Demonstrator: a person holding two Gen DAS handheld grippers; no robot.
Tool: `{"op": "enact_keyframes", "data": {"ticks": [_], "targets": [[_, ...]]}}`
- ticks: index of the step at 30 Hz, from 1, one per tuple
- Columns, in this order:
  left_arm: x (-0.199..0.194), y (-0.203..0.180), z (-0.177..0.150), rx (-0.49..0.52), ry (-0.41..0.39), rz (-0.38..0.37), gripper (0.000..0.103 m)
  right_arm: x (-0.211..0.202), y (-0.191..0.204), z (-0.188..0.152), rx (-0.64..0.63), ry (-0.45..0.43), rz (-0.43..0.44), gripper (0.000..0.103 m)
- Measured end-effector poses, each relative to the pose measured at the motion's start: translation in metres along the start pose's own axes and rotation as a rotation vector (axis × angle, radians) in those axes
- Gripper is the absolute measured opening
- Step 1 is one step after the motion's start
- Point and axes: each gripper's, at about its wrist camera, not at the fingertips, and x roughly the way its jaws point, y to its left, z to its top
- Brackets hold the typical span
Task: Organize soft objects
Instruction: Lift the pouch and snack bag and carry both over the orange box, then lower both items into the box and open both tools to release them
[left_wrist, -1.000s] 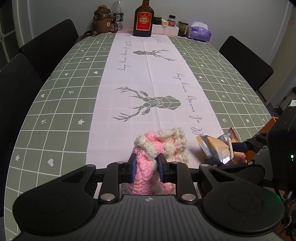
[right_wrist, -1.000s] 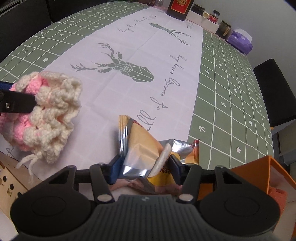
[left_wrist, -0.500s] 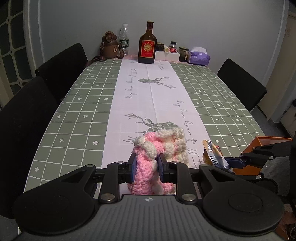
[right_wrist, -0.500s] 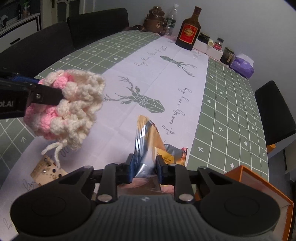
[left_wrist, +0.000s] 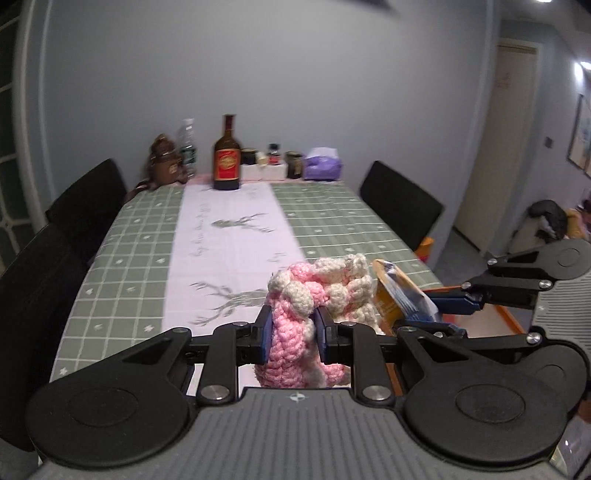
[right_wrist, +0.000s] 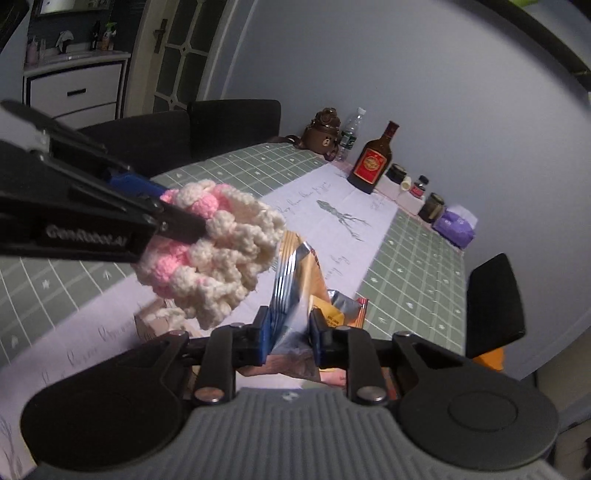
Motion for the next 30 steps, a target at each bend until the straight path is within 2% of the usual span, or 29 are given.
{"op": "enact_keyframes", "data": {"ticks": [8, 13, 19, 25, 30], "targets": [[0.0, -0.083, -0.014, 0.149, 0.041, -0.183, 0.026, -0.027, -0.046, -0.068, -0.003, 0.086, -0.058, 0.021], [0.027, -0.128, -0.029, 0.241, 0.108, -0.213, 0.026, -0.03, -0.069, -0.11, -0.021, 0.125, -0.051, 0.021], [0.061, -0.157, -0.042, 0.286, 0.198, -0.214, 0.026, -0.011, -0.093, -0.142, -0.08, 0.159, -0.047, 0.021], [0.094, -0.176, -0.05, 0.334, 0.267, -0.15, 0.026, 0.02, -0.105, -0.157, -0.212, 0.157, -0.014, 0.021], [0.118, -0.188, -0.054, 0.377, 0.338, -0.115, 0.026, 0.049, -0.114, -0.168, -0.265, 0.183, -0.01, 0.021]]}}
